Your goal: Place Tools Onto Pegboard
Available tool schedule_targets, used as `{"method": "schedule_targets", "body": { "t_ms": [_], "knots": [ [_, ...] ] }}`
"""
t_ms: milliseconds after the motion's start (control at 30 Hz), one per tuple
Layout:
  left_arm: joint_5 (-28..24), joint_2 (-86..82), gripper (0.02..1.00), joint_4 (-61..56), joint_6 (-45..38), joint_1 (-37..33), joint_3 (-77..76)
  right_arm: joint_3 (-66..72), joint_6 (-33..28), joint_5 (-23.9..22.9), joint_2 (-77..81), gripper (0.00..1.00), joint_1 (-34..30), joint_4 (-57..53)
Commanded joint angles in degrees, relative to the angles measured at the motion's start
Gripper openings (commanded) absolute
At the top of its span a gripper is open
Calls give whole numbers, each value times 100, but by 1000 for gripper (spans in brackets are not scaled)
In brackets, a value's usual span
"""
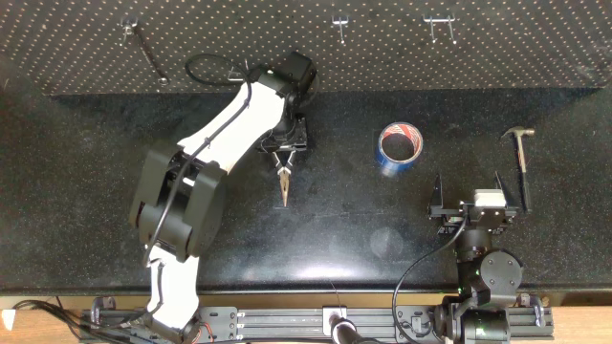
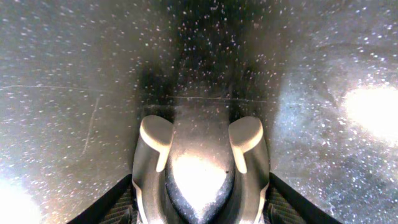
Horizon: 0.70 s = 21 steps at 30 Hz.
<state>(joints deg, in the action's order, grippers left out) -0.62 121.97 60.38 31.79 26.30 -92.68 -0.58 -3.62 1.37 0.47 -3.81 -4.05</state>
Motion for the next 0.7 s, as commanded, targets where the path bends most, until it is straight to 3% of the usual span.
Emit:
{"method": "schedule_targets", "body": {
  "t_ms": [33, 200, 300, 367, 433, 500, 700],
  "knots": [
    [660, -1460, 29, 24, 42, 9, -11, 35, -33, -35, -42, 974, -24, -9],
    [1768, -3106, 29, 35, 39, 199, -11, 35, -33, -35, -42, 974, -24, -9],
    [2704, -3729, 29, 46, 35, 459, -11, 35, -33, -35, -42, 976, -24, -9],
    [3963, -4059, 29, -24, 35, 627, 44, 35, -33, -35, -42, 974, -24, -9],
    [4621, -4065, 29, -282, 20, 640, 291, 35, -33, -35, -42, 976, -24, -9],
    [4918, -4103, 29, -1217, -411, 634, 953, 35, -33, -35, -42, 974, -24, -9],
    [4990, -4771, 29, -6273, -2166, 634, 3399, 35, -33, -33, -42, 974, -24, -9]
  ]
}}
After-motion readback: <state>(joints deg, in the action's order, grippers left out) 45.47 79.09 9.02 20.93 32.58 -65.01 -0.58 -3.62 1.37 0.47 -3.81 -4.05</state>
